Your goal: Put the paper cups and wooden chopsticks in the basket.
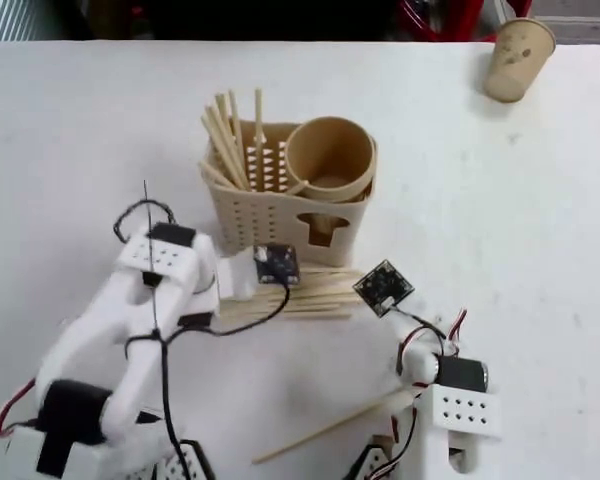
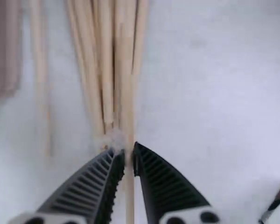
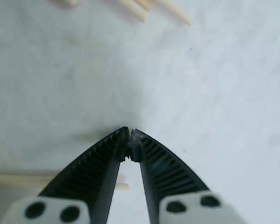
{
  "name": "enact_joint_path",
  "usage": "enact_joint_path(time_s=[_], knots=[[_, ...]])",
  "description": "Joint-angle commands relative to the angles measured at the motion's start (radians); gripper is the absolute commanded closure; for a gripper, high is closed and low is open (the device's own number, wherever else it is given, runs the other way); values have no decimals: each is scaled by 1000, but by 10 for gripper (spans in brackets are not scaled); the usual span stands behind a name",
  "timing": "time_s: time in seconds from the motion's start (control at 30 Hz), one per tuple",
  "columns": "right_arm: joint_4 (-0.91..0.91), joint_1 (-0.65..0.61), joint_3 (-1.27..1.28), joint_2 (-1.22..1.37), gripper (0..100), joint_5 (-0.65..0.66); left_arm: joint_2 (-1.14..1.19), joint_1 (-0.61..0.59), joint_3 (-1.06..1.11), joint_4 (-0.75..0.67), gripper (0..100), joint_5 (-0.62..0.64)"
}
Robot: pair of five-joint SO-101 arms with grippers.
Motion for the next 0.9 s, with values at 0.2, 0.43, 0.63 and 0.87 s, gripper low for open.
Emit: enact_joint_path(time_s=[0.2, 0.43, 0.63, 0.87], knots=[[-15, 7, -6, -7, 981, -2, -450, 1, -381, 448, 976, 74], [-15, 4, -6, -7, 981, 0, -616, 5, -790, 427, 976, 462], [-15, 5, -6, -7, 981, 0, -578, 139, -878, 6, 977, 758], [-15, 7, -6, -7, 981, -3, -469, 180, -663, -505, 977, 1082]])
